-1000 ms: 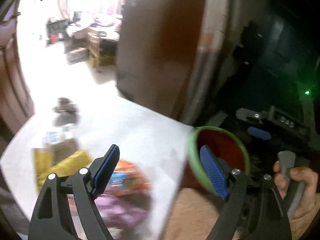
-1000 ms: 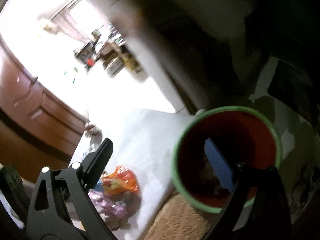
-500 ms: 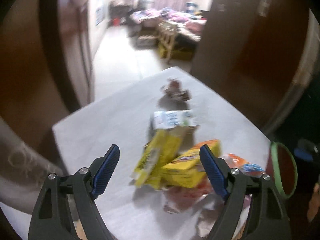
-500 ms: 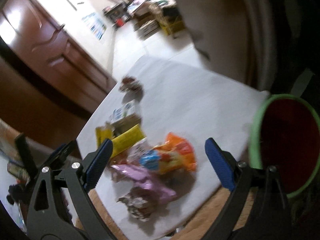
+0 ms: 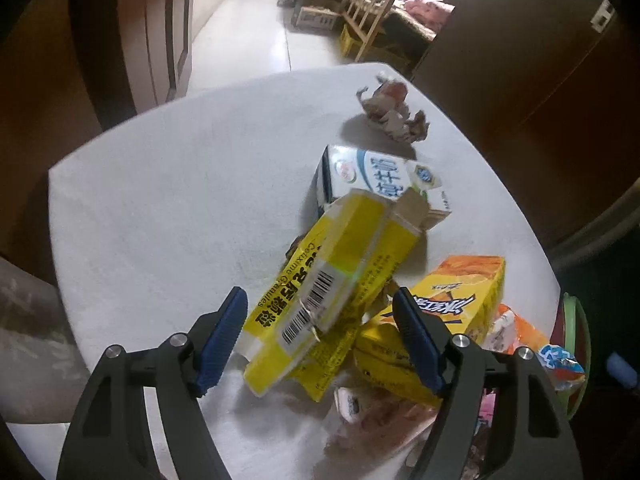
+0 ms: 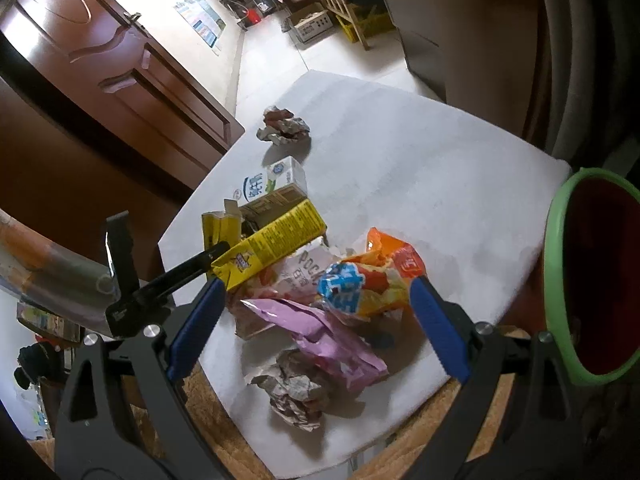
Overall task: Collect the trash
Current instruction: 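Grasp the yellow snack box with the left tool while the right tool grasps the yellow juice box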
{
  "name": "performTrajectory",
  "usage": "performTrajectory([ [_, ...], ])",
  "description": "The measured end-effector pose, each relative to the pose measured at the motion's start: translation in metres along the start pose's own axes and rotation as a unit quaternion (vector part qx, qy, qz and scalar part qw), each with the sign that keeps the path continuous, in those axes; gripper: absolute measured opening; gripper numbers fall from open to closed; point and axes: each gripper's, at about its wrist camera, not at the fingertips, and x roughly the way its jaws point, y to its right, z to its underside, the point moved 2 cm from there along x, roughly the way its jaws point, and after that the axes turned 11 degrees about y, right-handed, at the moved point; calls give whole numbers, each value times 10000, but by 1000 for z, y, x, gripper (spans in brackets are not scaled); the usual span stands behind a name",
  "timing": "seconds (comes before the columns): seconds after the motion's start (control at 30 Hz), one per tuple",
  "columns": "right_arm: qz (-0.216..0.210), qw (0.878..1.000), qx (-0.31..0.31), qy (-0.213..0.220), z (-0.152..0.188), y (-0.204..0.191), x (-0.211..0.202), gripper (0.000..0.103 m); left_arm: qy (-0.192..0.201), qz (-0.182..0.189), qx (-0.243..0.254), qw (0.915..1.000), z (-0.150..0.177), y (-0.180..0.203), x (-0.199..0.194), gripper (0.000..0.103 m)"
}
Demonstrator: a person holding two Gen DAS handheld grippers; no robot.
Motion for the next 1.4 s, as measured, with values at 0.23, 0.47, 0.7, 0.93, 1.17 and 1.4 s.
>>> performTrajectory([
  [0.23,-24,9999,17,-104,1,0,9,92,-119,40,253,9996,10,2,-3,33],
  [0.47,-107,9995,-81,-295,-5,-10,28,92,597,-249,268,9975,2,-6,-62,30],
  [0.7,-483,9928,668,-864,-12,-30,90,92,1125,-113,214,9934,-11,1,-112,30],
  [0.93,48,9907,712,-1155,-10,-51,143,92,1458,-31,275,9889,-13,8,-135,30],
  [1.17,357,9918,-143,-1217,-8,-77,170,89,1454,-111,26,9893,-12,-9,-133,30],
  [1.4,173,9881,-392,-1480,-1,-89,179,48,1449,-214,-123,9891,-13,-18,-135,30],
])
